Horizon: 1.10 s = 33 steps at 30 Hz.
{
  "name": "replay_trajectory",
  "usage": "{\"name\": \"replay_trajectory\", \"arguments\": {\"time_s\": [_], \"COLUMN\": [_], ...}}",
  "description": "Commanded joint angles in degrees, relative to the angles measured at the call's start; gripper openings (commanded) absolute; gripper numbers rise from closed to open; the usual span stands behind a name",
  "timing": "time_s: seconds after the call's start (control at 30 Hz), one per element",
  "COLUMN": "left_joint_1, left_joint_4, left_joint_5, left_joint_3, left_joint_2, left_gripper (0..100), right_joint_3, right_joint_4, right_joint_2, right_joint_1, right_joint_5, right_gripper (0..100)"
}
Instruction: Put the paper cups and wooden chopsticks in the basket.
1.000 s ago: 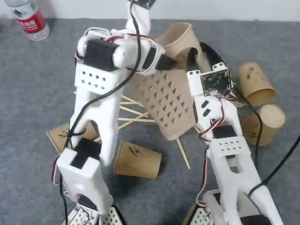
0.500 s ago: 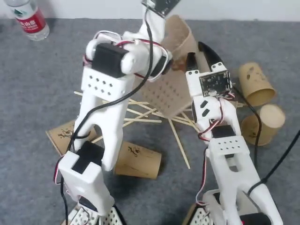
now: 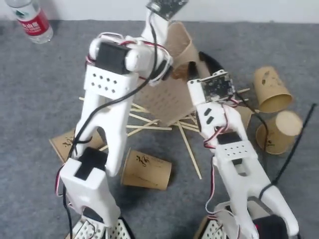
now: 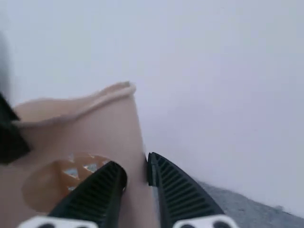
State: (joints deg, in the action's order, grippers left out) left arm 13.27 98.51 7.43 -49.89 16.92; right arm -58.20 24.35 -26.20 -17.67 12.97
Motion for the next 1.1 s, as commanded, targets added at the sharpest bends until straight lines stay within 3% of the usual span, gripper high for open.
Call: {"name": "replay_trajectory", "arguments": {"time_s": [0.0,0.2,0.43,0.63,1.07], "left_joint_1": [-7.03,-8.44,-6.51,-4.31,3.43], "left_joint_4": [-1.14,0.35,-0.53,-1.05,-0.44], "left_joint_5": [2.02,4.31,3.96,3.96,6.33], "left_joint_3": [-5.58,-5.58,-0.48,1.10,3.47], "left_joint_2": [-0.79,-0.79,3.52,6.86,7.82], "left_gripper": [1,1,1,1,1], "right_joint_3": [3.60,3.87,2.29,2.29,2.29], "right_joint_4": [1.45,1.10,0.92,-4.35,-10.95], "right_joint_2": [1.36,5.23,8.48,10.95,0.40], "right_joint_1": [-3.30,-2.95,2.68,6.64,9.45], "right_joint_5": [0.53,0.53,0.53,0.44,0.44], "right_gripper": [0.9,1.0,2.5,28.8,24.8]}}
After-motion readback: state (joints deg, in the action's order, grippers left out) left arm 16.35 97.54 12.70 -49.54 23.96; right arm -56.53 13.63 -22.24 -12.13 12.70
